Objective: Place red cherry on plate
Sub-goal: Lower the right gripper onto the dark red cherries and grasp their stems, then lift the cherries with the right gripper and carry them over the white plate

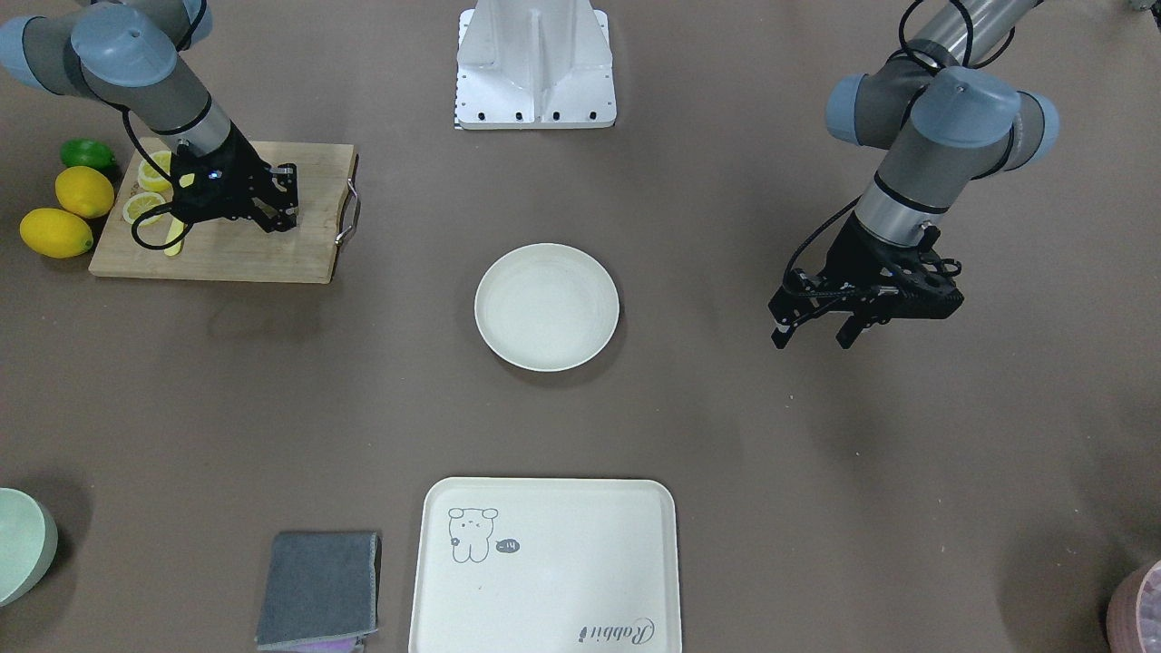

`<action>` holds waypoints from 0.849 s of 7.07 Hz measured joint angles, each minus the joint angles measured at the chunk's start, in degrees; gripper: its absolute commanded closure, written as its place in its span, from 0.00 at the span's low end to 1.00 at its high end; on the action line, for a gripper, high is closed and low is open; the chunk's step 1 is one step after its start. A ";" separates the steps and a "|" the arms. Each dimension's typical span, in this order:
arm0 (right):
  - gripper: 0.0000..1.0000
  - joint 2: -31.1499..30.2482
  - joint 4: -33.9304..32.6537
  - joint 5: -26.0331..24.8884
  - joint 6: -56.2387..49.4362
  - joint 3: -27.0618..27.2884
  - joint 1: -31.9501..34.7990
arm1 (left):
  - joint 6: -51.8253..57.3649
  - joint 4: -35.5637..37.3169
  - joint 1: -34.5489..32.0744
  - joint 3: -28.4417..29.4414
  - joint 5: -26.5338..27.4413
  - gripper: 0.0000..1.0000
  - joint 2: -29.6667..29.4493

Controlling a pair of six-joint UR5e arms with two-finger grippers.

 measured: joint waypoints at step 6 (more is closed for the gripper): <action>1.00 16.50 -16.15 7.03 -0.11 2.84 6.08 | 9.93 0.43 -4.75 1.24 -4.09 0.02 2.03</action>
